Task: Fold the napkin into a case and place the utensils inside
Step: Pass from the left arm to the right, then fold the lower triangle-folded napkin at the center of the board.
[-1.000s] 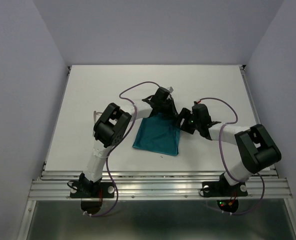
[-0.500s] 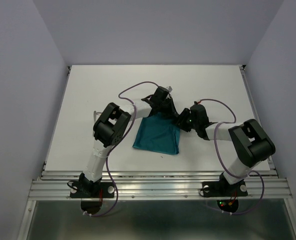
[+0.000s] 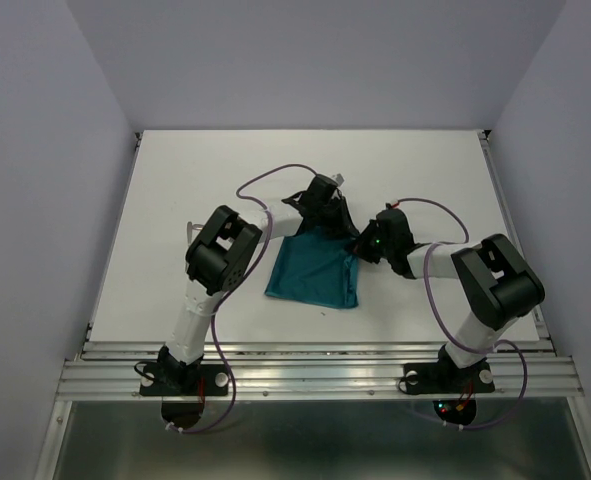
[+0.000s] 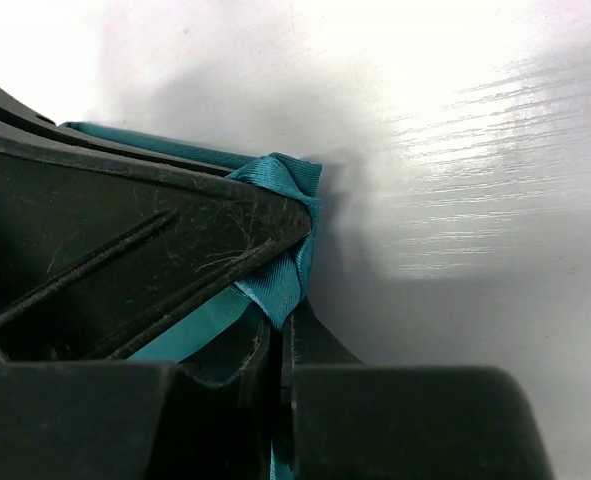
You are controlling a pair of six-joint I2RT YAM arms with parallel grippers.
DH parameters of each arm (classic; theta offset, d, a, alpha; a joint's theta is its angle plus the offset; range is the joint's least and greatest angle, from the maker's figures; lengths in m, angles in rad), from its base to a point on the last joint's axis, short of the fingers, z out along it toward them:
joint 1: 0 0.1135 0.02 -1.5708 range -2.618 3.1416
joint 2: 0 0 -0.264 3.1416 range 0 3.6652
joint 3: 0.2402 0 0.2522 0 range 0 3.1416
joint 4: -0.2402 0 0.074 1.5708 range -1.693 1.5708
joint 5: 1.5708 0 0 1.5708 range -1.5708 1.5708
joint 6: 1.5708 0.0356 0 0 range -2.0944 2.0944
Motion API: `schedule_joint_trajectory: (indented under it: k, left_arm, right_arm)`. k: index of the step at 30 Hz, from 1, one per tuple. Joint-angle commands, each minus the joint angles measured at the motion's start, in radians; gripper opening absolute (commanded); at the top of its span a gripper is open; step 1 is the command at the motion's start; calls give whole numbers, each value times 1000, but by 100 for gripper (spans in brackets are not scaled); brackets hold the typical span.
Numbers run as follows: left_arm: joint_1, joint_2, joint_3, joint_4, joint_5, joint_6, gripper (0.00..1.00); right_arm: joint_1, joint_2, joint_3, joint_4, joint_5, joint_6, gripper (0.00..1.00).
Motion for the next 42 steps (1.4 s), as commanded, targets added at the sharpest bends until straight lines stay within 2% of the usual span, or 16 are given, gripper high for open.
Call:
schedule_joint_trajectory:
  k: [1, 4, 7, 17, 18, 20, 21, 23, 30, 42]
  left_arm:
    - [5, -98, -16, 17, 0, 11, 32]
    - [5, -116, -14, -2, -15, 25, 49]
    - [7, -154, -19, -15, -48, 34, 56]
    - [7, -272, -56, -100, -118, 114, 56]
    - [8, -288, -71, -114, -146, 126, 54]
    - [11, -341, -135, -132, -187, 148, 40]
    - [16, -355, -160, -134, -189, 169, 20]
    - [24, -384, -206, -137, -183, 186, 0]
    - [-13, -386, -323, -57, -20, 185, 0]
    - [-39, -253, -258, 17, -87, 120, 0]
  right_arm:
    - [5, 7, 30, -13, 60, -22, 1]
    - [5, 3, 30, -26, 67, -25, 1]
    - [5, 3, 30, -33, 69, -25, 1]
    - [5, 9, 50, -76, 106, -38, 1]
    - [5, 10, 61, -116, 113, -44, 1]
    - [14, 9, 104, -163, 138, -67, 1]
    - [14, 6, 117, -202, 147, -74, 1]
    - [14, 4, 153, -237, 173, -94, 1]
    - [14, 29, 193, -286, 166, -127, 1]
    - [14, 33, 184, -285, 133, -144, 1]
